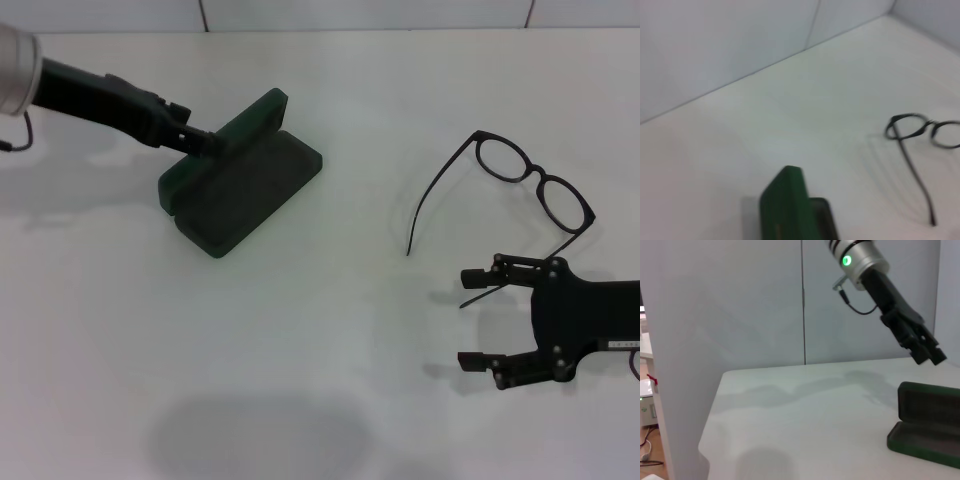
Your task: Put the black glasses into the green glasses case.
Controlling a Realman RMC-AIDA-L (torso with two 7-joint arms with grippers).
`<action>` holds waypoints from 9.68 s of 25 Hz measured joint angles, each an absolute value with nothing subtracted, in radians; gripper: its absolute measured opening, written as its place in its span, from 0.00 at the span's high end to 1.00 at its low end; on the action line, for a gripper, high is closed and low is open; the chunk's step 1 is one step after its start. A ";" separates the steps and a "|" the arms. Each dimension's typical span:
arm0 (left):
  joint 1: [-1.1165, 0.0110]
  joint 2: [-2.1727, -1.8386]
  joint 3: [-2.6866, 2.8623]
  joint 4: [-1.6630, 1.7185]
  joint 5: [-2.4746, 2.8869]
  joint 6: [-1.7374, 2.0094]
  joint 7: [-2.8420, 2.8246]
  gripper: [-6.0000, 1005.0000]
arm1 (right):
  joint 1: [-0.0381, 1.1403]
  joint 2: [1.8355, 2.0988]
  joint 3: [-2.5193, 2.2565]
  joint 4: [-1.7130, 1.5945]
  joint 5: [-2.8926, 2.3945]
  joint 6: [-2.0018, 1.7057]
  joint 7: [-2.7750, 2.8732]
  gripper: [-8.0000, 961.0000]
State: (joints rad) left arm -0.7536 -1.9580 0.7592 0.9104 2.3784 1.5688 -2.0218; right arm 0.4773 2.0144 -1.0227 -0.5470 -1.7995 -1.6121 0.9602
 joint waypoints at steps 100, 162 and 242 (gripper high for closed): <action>-0.810 -2.095 1.399 1.113 2.531 1.368 -1.903 0.72 | 0.468 2.019 -1.049 -0.521 -1.790 -1.589 0.955 0.09; -0.160 -2.086 0.789 0.795 1.958 1.676 -1.129 0.14 | 0.902 1.885 -0.911 -0.844 -2.522 -1.505 2.417 0.11; -0.199 -2.076 0.735 0.730 1.873 1.784 -1.148 0.22 | 0.649 1.969 -0.811 -1.012 -2.199 -1.435 1.874 0.92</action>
State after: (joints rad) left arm -0.1993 -2.0765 0.7346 0.7301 1.8734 1.7837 -1.1485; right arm 0.6487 1.9685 -0.8110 -1.0123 -2.1990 -1.4351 1.8744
